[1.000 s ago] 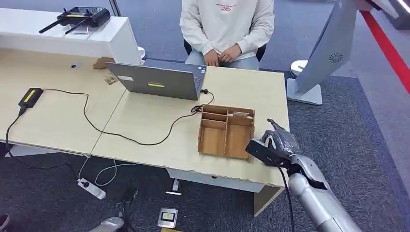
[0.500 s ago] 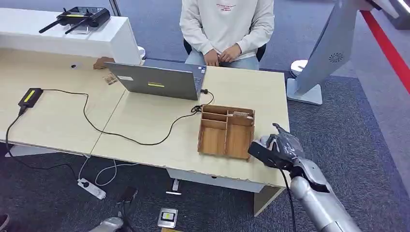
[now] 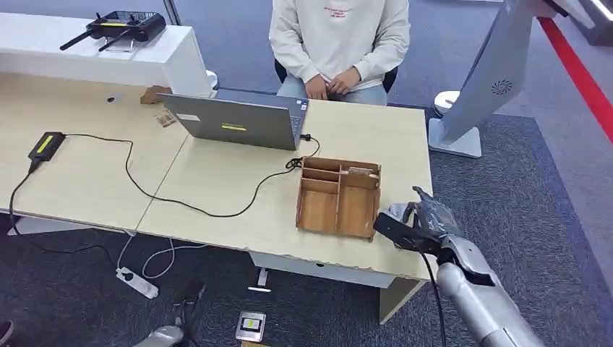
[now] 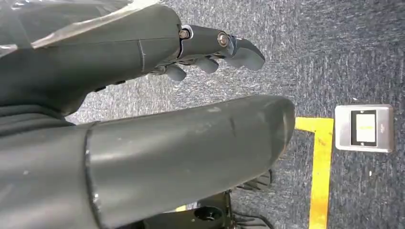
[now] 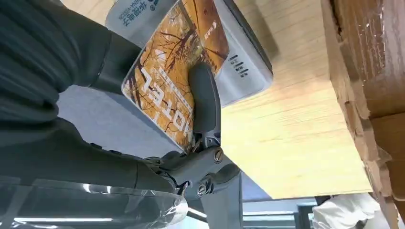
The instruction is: Pass the card to the sensor for recognition and then transmit it.
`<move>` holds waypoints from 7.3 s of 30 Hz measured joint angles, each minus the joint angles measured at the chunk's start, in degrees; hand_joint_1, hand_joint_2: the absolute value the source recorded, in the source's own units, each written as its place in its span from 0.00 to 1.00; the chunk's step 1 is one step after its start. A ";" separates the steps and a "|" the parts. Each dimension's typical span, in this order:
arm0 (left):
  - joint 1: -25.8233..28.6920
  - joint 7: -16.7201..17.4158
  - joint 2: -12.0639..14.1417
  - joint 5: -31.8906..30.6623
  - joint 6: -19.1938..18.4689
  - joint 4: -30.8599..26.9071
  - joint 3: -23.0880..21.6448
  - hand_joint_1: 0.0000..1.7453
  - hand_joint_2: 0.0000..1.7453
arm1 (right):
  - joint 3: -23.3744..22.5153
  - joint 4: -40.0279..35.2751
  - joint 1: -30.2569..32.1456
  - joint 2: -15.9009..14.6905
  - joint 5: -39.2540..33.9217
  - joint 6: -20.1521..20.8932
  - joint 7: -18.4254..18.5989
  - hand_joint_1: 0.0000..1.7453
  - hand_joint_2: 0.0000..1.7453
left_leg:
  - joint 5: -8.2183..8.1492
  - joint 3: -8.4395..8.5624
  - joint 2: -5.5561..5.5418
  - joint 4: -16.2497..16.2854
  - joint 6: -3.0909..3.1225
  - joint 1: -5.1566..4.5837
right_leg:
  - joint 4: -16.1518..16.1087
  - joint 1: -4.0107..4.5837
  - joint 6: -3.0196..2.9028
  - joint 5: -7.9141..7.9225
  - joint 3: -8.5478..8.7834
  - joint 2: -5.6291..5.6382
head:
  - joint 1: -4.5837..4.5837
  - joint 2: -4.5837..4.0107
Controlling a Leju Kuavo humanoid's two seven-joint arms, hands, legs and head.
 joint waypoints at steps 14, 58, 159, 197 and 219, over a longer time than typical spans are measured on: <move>-0.09 -2.47 1.11 -4.57 -1.42 0.15 -0.07 0.00 0.00 | -3.89 -3.19 -3.68 0.77 -11.21 3.15 -3.65 1.00 1.00 | 0.03 -0.04 0.05 0.00 0.01 -0.03 | 0.03 -0.03 0.00 0.06 -0.07 0.04 | -0.02 0.00; -3.21 2.75 0.33 -11.08 -5.07 -1.31 0.15 0.00 0.00 | -2.10 18.38 -35.81 14.30 -9.73 1.09 -15.76 1.00 1.00 | 0.05 -0.19 0.00 0.01 0.02 -0.04 | 0.05 -0.04 0.04 0.07 -0.20 0.01 | -0.02 0.00; -0.56 -2.08 0.87 -4.35 -0.76 -1.77 -0.20 0.00 0.00 | 5.77 6.64 -14.81 15.85 11.17 0.39 -2.78 0.00 1.00 | 0.05 -0.17 0.02 0.00 0.01 -0.03 | 0.04 -0.02 0.02 0.05 -0.20 0.02 | -0.02 0.00; -1.07 -0.85 0.90 -7.89 -1.38 -1.79 -0.04 0.00 0.00 | 5.90 19.19 -22.10 17.36 10.34 0.66 -5.25 0.00 1.00 | 0.05 -0.18 0.02 0.01 0.01 -0.03 | 0.04 -0.02 0.02 0.05 -0.22 0.02 | -0.02 0.00; -1.04 -2.01 0.94 -13.07 -0.92 -1.64 0.02 0.00 0.00 | 4.76 20.92 -19.64 14.01 12.00 -4.04 -3.17 0.00 1.00 | 0.05 -0.17 0.03 0.01 0.01 -0.03 | 0.04 -0.02 0.02 0.05 -0.22 0.02 | -0.02 0.00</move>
